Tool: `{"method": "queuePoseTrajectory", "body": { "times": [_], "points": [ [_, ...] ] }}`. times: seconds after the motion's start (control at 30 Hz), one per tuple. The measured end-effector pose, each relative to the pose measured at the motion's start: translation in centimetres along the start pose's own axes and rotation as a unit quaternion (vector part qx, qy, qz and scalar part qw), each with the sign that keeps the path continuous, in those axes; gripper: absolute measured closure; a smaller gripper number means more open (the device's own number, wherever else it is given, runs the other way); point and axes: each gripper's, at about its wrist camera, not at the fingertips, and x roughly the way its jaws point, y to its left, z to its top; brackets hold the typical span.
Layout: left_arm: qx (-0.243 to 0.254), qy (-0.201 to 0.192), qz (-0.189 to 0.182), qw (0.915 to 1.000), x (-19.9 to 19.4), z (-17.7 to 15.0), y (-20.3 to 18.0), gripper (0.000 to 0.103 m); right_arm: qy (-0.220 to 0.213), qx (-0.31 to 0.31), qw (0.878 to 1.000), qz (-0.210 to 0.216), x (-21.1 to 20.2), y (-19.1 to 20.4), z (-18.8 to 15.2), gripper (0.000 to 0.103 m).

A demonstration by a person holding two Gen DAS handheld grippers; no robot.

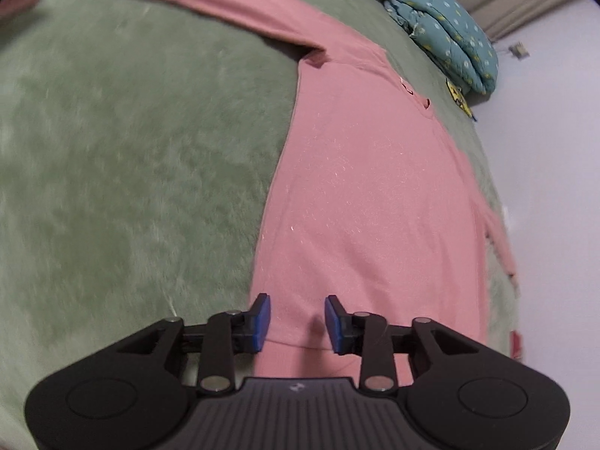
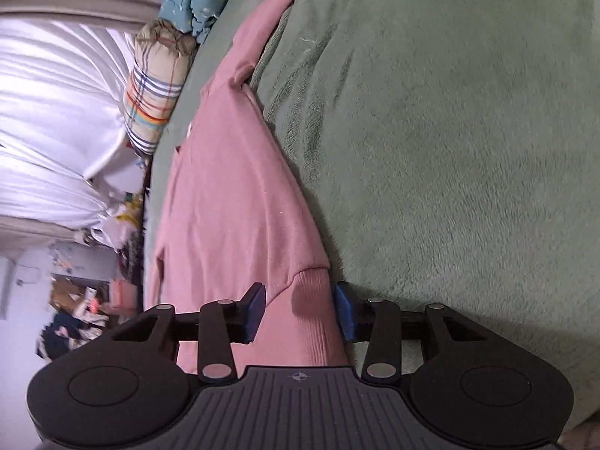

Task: Fold clothes

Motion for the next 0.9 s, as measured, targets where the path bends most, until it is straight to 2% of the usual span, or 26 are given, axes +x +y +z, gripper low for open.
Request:
{"method": "queuePoseTrajectory", "body": {
  "times": [0.17, 0.23, 0.33, 0.4, 0.43, 0.47, 0.5, 0.57, 0.63, 0.67, 0.73, 0.83, 0.9],
  "points": [
    [0.01, -0.015, 0.026, 0.9995, -1.0, -0.2, -0.7, 0.071, 0.009, 0.016, 1.0, 0.016, -0.2, -0.4, -0.6, 0.062],
    [0.015, -0.007, 0.036, 0.9992, -1.4, -0.8, -0.4, 0.071, 0.008, 0.014, 1.0, 0.017, -0.4, -0.4, -1.1, 0.062],
    [0.003, 0.023, 0.015, 0.9996, -0.7, -1.7, 0.2, 0.071, 0.005, 0.016, 1.0, 0.021, -0.6, -0.9, -1.4, 0.061],
    [-0.004, 0.029, 0.005, 0.9996, -0.1, -2.3, 0.4, 0.072, 0.003, 0.025, 0.999, 0.025, -0.3, -1.2, -1.5, 0.062],
    [-0.001, 0.024, 0.005, 0.9997, 0.1, -2.4, 0.2, 0.08, 0.005, 0.024, 0.999, 0.021, -0.2, -1.2, -1.5, 0.071],
    [0.003, 0.018, 0.005, 0.9998, 0.2, -2.5, 0.0, 0.099, 0.007, 0.023, 1.0, 0.016, 0.0, -1.1, -1.4, 0.085],
    [0.001, 0.015, 0.003, 0.9999, -0.2, -2.5, -0.1, 0.1, 0.009, 0.02, 1.0, 0.01, 0.2, -1.0, -1.3, 0.094],
    [-0.005, 0.012, 0.0, 0.9999, -1.0, -2.4, -0.2, 0.1, 0.008, -0.026, 0.999, -0.032, -0.4, 0.7, -1.5, 0.095],
    [-0.008, 0.012, 0.003, 0.9999, -1.5, -2.4, 0.0, 0.1, 0.003, -0.053, 0.998, -0.042, -0.9, 1.8, -1.6, 0.095],
    [-0.006, 0.012, 0.006, 0.9999, -1.6, -2.4, 0.1, 0.1, 0.002, -0.092, 0.994, -0.064, -1.2, 3.1, -1.9, 0.095],
    [-0.003, 0.014, 0.014, 0.9998, -1.7, -2.5, 0.3, 0.1, 0.015, -0.165, 0.977, -0.132, -0.1, 4.9, -2.6, 0.094],
    [0.001, 0.016, 0.025, 0.9996, -1.9, -2.7, 0.6, 0.099, 0.028, -0.184, 0.97, -0.158, 1.3, 4.8, -2.8, 0.095],
    [0.005, 0.017, 0.032, 0.9993, -2.0, -2.8, 0.8, 0.098, 0.025, -0.174, 0.972, -0.153, 0.9, 4.5, -2.6, 0.093]
  ]
}}
